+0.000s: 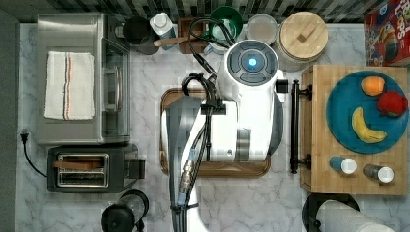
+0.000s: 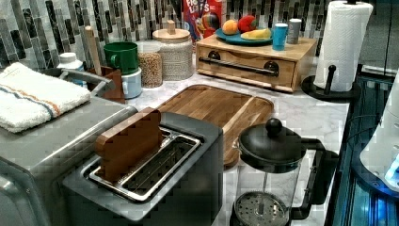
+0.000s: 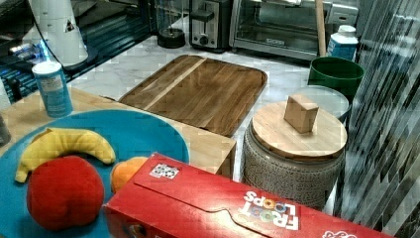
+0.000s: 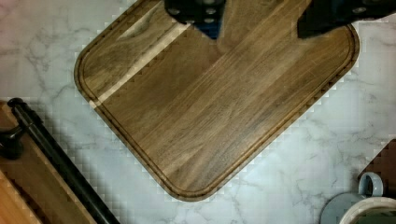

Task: Open the drawer.

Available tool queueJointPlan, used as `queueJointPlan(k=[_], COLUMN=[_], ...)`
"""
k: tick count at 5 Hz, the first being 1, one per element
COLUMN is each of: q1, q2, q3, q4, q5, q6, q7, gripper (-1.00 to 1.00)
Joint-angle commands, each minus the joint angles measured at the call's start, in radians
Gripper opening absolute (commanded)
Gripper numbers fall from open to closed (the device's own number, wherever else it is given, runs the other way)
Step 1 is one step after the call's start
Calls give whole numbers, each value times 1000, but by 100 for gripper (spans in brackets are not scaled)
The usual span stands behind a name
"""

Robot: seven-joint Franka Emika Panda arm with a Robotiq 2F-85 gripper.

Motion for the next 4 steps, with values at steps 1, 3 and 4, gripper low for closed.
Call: queueJointPlan(k=[1,3,4], q1=[-3,-32,-68], q2=[1,-41,-49], q3=[3,-12,-29], q4=[0,-118,-152], q5=[0,-15,-33], q6=[2,100,135], q7=[-2,-221,-429], gripper=[100,100,100])
